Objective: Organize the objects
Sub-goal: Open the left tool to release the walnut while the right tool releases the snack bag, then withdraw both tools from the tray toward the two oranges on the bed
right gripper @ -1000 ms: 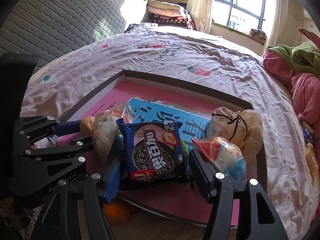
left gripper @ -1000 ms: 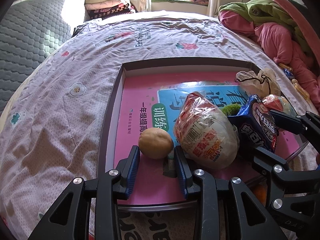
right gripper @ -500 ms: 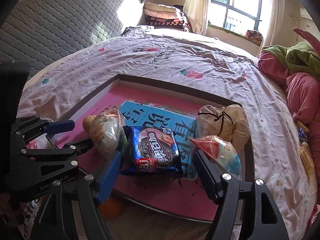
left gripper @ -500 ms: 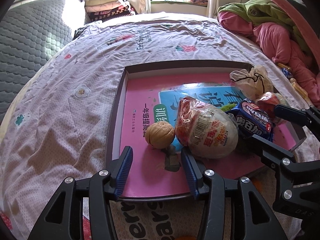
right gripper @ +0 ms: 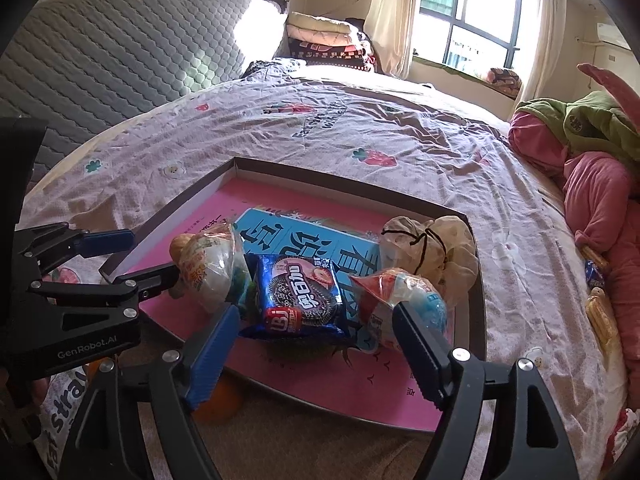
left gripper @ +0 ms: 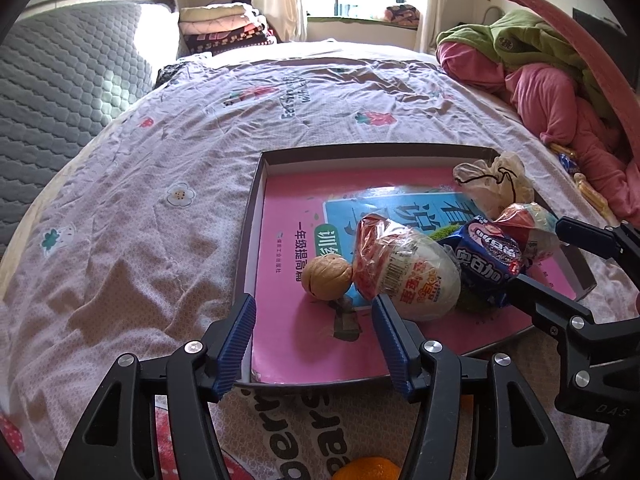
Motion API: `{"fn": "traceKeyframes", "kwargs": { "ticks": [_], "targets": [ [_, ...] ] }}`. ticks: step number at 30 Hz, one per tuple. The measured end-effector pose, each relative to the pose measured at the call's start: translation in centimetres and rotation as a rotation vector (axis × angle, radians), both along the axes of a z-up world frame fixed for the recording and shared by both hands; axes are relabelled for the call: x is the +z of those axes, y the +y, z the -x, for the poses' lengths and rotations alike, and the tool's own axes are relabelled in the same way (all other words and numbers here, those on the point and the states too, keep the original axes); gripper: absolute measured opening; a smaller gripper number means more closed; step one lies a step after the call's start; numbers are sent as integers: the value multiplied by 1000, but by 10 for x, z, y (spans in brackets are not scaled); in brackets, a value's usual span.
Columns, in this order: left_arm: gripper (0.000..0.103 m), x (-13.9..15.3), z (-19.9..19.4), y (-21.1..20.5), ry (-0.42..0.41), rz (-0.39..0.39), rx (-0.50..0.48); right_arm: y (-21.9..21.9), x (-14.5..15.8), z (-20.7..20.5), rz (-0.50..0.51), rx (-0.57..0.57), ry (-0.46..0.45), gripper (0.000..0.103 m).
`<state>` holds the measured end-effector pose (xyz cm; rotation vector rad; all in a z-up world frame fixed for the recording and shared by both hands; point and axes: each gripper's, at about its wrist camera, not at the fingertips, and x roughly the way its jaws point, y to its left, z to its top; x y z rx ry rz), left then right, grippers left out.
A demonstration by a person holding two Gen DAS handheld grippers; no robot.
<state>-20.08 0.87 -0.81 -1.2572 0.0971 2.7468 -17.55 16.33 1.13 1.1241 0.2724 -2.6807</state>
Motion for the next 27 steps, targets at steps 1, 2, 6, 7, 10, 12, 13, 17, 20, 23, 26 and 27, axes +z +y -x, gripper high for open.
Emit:
{"fn": "traceKeyframes", "kwargs": {
  "ticks": [1, 2, 6, 7, 10, 12, 13, 17, 20, 23, 26, 27],
  "targets": [
    [62, 1, -2, -1, 9, -1, 4, 1, 1, -1, 0, -1, 3, 79],
    [62, 3, -4, -1, 17, 1, 8, 1, 2, -2, -2, -1, 6, 79],
    [63, 10, -12, -4, 43, 5, 19, 2, 8, -6, -13, -6, 26, 79],
    [63, 12, -14, -6, 51, -1, 23, 2, 10, -8, -14, -7, 32, 79],
    [67, 19, -21, -11, 70, -19, 33, 3, 15, -12, -12, -6, 45, 79],
    [68, 22, -25, -14, 81, -26, 35, 3, 18, -15, -8, -10, 59, 79],
    [68, 24, -28, -15, 89, -26, 39, 4, 20, -16, -2, -10, 66, 79],
    [68, 30, -36, -18, 105, -25, 35, 5, 29, -23, 26, -9, 87, 79],
    [68, 30, -41, -17, 109, -6, 23, 3, 34, -27, 33, -6, 102, 79],
    [69, 31, -47, -16, 112, 8, 23, 3, 39, -31, 44, -3, 112, 79],
    [69, 31, -53, -17, 109, 12, 34, 4, 43, -36, 62, -1, 120, 79],
    [69, 31, -55, -17, 108, 15, 43, 4, 44, -38, 64, 0, 122, 79]
  ]
}}
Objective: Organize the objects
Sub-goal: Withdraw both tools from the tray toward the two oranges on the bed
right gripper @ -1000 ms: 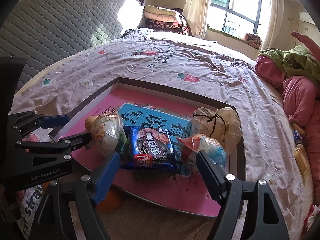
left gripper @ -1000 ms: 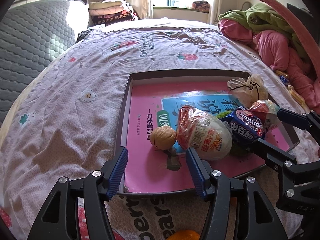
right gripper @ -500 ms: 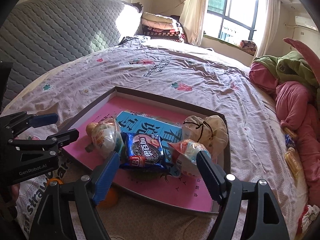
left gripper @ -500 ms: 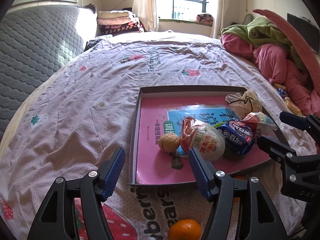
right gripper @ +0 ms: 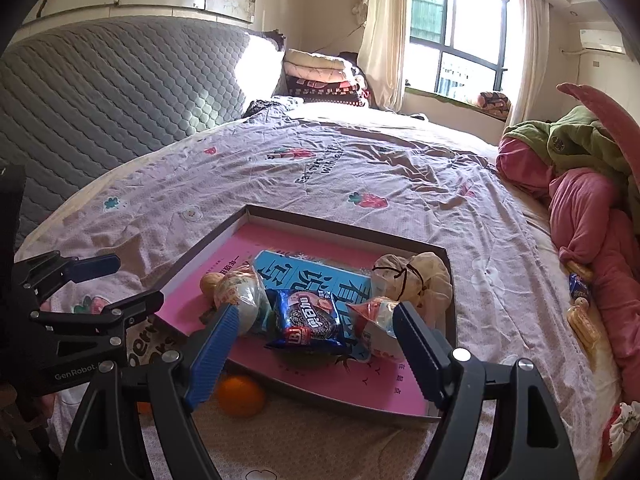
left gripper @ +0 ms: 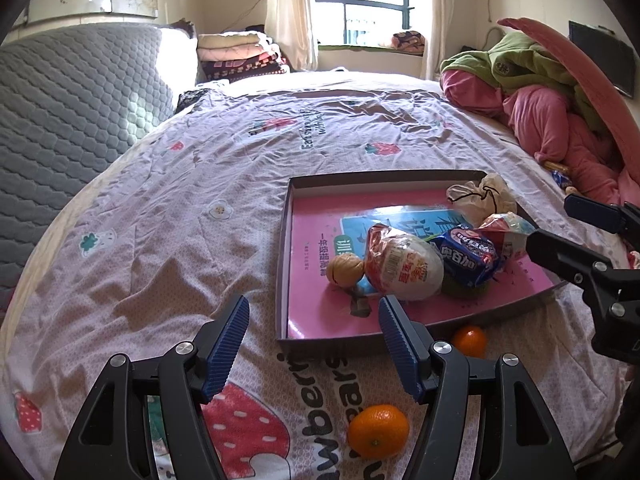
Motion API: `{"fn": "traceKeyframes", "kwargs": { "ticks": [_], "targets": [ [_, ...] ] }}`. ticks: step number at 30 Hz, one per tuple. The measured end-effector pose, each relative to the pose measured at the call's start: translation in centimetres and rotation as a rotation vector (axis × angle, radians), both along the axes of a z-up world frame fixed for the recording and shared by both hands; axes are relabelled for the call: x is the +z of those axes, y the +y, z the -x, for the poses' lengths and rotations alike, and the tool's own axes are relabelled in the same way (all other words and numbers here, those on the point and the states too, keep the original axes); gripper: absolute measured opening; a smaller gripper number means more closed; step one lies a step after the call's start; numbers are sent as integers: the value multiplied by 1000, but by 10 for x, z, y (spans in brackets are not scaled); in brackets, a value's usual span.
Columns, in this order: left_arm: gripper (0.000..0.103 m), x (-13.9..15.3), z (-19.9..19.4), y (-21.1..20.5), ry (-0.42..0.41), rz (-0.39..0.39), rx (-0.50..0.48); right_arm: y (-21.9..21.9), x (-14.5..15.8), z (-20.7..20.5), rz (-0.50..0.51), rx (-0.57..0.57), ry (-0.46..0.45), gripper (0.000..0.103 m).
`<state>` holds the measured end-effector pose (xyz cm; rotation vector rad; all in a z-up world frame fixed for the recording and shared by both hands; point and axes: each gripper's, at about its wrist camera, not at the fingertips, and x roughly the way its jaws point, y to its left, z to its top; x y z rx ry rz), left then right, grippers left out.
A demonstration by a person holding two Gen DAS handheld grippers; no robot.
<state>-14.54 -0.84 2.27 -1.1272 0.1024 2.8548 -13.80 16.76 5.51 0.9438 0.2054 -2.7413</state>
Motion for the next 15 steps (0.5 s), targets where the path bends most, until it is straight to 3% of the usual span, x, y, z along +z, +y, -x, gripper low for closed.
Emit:
{"fn": "traceKeyframes", "kwargs": {
  "ticks": [6, 15],
  "targets": [
    [69, 3, -12, -5, -7, -51, 20, 0, 5, -11, 4, 17, 18, 79],
    [69, 9, -31, -11, 23, -60, 40, 2, 4, -23, 24, 38, 18, 83]
  ]
}}
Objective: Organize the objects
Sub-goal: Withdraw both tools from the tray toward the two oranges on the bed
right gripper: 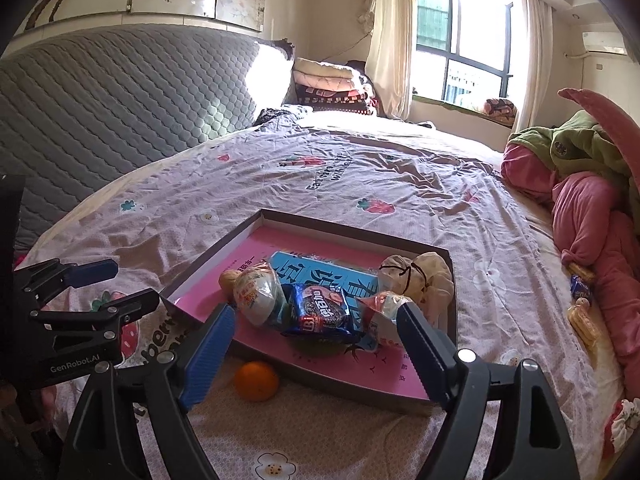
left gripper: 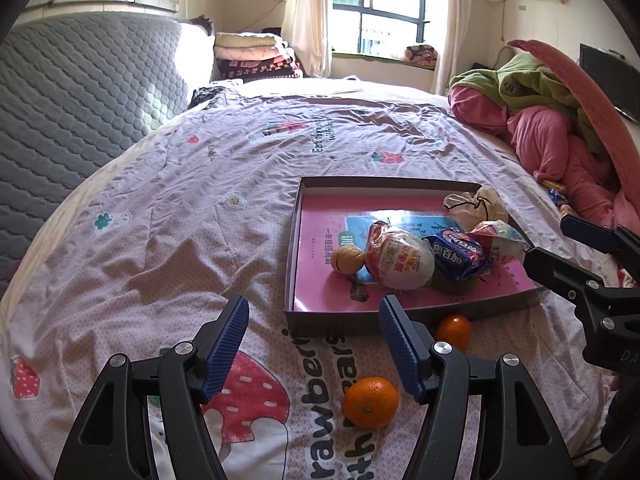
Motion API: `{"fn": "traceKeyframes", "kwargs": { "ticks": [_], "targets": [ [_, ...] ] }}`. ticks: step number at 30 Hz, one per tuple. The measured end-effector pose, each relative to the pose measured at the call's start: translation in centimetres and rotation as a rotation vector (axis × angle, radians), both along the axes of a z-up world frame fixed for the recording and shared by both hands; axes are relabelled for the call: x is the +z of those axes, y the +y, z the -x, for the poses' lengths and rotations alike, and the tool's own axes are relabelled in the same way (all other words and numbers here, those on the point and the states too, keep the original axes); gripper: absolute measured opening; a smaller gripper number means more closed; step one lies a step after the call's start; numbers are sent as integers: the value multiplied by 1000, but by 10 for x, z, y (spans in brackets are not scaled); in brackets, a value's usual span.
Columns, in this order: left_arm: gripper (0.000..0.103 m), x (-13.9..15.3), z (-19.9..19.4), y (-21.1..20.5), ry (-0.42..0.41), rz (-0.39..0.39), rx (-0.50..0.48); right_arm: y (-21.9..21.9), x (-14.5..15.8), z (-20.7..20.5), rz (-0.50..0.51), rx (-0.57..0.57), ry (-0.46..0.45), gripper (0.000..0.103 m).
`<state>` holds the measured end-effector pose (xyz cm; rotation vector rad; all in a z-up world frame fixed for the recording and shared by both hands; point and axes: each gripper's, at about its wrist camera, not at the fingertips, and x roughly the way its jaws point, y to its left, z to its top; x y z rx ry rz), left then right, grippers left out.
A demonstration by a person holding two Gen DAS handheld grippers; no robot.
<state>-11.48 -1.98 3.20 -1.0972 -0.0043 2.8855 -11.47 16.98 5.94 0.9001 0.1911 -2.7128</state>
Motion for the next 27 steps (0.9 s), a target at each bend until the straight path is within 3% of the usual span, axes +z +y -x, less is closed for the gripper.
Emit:
{"fn": "traceKeyframes", "kwargs": {
  "ticks": [27],
  "targets": [
    [69, -42, -30, 24, -109, 80, -140, -16, -43, -13, -35, 69, -105, 83]
  ]
}}
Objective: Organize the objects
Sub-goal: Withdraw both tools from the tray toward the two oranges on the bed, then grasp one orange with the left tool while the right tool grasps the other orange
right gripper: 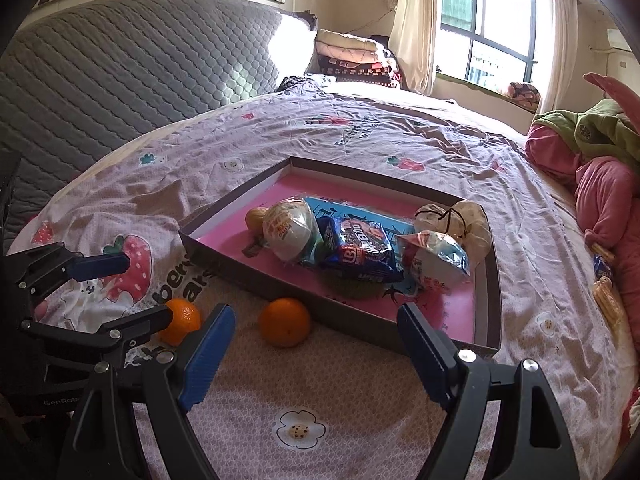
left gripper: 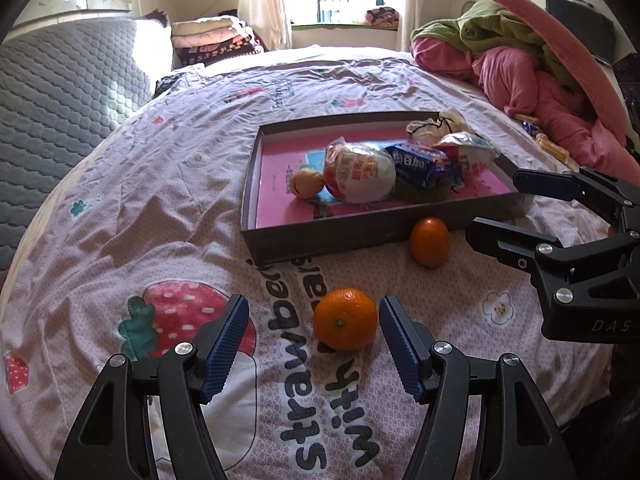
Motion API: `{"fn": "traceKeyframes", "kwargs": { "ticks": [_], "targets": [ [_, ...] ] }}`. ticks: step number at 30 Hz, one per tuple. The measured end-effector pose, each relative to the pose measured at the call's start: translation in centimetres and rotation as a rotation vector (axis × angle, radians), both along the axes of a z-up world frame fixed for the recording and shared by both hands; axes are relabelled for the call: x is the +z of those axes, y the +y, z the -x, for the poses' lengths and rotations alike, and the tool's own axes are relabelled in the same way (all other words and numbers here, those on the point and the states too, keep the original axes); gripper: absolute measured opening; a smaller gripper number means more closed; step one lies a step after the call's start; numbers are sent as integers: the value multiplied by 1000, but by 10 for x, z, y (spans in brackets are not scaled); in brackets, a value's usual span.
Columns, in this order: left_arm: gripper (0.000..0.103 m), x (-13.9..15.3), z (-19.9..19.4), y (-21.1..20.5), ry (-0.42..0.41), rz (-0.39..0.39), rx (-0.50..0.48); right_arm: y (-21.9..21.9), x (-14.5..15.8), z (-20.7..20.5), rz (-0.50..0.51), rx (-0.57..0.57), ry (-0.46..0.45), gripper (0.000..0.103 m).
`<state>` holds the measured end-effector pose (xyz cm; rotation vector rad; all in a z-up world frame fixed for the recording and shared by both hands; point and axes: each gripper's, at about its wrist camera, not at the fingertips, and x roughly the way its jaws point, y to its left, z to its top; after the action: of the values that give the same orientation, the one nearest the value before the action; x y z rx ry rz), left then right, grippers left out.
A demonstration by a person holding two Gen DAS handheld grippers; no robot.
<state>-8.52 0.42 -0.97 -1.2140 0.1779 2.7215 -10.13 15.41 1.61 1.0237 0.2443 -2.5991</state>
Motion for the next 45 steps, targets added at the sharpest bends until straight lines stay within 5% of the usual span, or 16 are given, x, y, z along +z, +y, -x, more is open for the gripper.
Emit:
{"fn": "traceKeyframes", "kwargs": {
  "ticks": [19, 45],
  "targets": [
    [69, -21, 7, 3, -104, -36, -21, -8, -29, 7, 1, 7, -102, 83],
    [69, -35, 22, 9, -90, -4, 3, -8, -53, 37, 88, -67, -218, 82]
  ]
}}
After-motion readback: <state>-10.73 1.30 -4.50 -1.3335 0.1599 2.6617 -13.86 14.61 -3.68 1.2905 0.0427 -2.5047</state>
